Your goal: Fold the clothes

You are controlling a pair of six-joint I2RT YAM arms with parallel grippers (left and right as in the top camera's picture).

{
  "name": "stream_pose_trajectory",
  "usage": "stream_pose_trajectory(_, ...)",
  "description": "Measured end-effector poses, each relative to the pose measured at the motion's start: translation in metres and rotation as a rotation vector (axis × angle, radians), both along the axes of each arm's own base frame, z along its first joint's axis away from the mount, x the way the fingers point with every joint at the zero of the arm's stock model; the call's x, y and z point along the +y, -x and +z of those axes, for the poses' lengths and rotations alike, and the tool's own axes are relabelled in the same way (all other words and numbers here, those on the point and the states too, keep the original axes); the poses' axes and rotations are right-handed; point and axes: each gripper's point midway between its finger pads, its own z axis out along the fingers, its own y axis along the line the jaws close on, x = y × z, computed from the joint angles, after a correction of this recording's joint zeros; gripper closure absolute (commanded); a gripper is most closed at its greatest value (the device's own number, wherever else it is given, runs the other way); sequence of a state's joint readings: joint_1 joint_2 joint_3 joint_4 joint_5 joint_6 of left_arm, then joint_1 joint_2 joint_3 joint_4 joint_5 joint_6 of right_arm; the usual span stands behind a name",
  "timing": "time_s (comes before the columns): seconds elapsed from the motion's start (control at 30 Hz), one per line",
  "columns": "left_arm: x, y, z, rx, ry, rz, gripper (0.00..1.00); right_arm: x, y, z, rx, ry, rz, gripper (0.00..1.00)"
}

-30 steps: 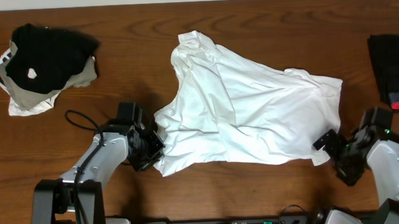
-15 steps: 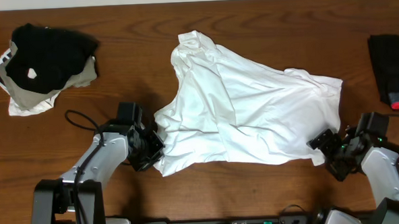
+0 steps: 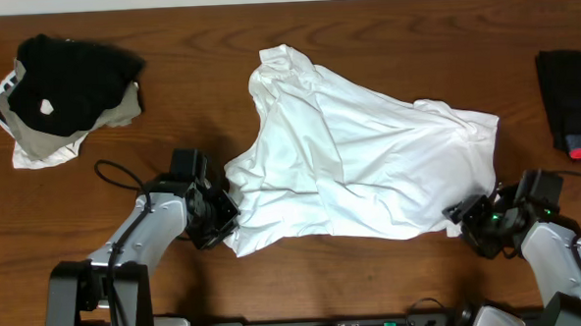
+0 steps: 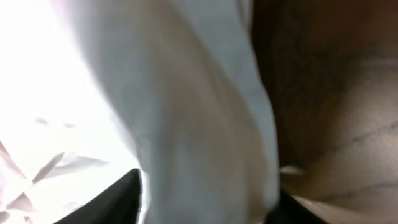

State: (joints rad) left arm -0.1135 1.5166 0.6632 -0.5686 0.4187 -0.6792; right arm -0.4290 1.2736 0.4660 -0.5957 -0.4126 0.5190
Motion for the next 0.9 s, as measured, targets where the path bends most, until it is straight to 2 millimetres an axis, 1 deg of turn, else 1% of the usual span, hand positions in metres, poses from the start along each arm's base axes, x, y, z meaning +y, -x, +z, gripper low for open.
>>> stream_pose_trajectory(0.03,0.0,0.0,0.0,0.0,0.0,0.0,0.94,0.0,0.002,-0.001,0.008,-0.002,-0.003,0.76)
stream_pose_trajectory(0.07,0.0,0.0,0.0,0.0,0.0,0.0,0.94,0.002,0.006,-0.002,0.023,-0.008,0.001,0.91)
stream_pose_trajectory(0.1,0.0,0.0,0.0,0.0,0.0,0.0,0.94,0.004,0.011,-0.004,0.047,-0.017,-0.005,0.99)
stream_pose_trajectory(0.2,0.0,0.0,0.0,0.0,0.0,0.0,0.94,0.008,0.021,-0.004,0.088,-0.03,-0.008,0.99)
stream_pose_trajectory(0.27,0.0,0.0,0.0,0.0,0.0,0.0,0.94,0.008,0.025,0.002,0.099,-0.025,-0.008,0.99)
stream_pose_trajectory(0.37,0.0,0.0,0.0,0.002,0.0,0.0,0.94,0.003,0.022,0.019,0.087,0.004,-0.009,0.99)
stream_pose_trajectory(0.47,0.0,0.002,0.003,0.011,-0.002,-0.012,0.94,-0.006,0.016,0.042,0.055,0.055,-0.01,0.99)
stream_pose_trajectory(0.53,0.0,-0.001,0.009,0.009,-0.003,-0.028,0.94,-0.013,0.01,0.061,0.023,0.099,-0.008,0.97)
stream_pose_trajectory(0.6,-0.001,-0.008,0.019,-0.012,-0.001,-0.043,0.94,-0.02,0.003,0.081,-0.012,0.138,-0.003,0.96)
stream_pose_trajectory(0.7,-0.002,-0.02,0.044,-0.064,0.002,-0.058,0.94,-0.028,-0.008,0.111,-0.063,0.182,0.006,0.94)
stream_pose_trajectory(0.8,-0.004,-0.033,0.076,-0.154,0.008,-0.069,0.94,-0.032,-0.016,0.131,-0.1,0.21,0.019,0.94)
stream_pose_trajectory(0.9,-0.004,-0.037,0.106,-0.223,0.013,-0.072,0.95,-0.034,-0.018,0.143,-0.117,0.228,0.033,0.94)
